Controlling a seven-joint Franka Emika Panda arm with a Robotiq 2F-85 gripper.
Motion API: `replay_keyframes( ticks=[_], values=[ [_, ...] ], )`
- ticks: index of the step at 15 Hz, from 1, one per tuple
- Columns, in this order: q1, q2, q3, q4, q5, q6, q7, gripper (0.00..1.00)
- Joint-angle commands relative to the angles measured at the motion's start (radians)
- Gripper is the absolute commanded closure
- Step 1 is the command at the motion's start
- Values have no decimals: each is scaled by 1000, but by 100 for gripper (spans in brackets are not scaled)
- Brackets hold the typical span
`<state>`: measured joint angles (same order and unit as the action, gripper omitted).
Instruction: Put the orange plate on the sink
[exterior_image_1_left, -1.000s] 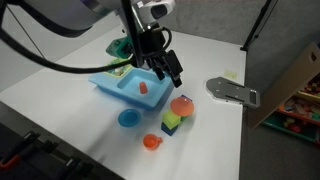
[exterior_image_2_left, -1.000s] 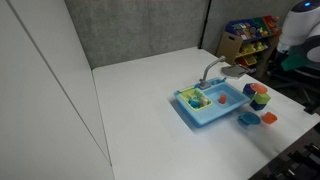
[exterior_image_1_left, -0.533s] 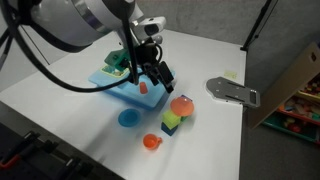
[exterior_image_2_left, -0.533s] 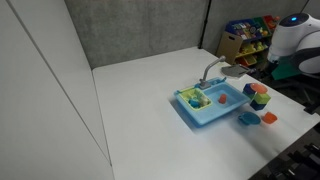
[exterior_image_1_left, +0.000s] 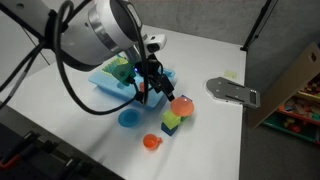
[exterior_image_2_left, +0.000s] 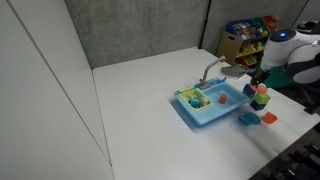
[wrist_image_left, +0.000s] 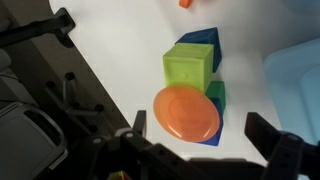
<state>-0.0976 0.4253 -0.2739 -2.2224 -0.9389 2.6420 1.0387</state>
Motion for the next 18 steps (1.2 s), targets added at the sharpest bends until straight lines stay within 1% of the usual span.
replay_keyframes(
  ticks=[1,6,11,15,18],
  values=[
    [24,82,-37,66,-59,38,73,0],
    [33,169,-50,135,-89,75,120,0],
    [62,247,-77,198,-108,107,151,0],
    [87,299,-105,242,-164,108,215,0],
    [93,329,-115,263,-171,95,239,0]
  ],
)
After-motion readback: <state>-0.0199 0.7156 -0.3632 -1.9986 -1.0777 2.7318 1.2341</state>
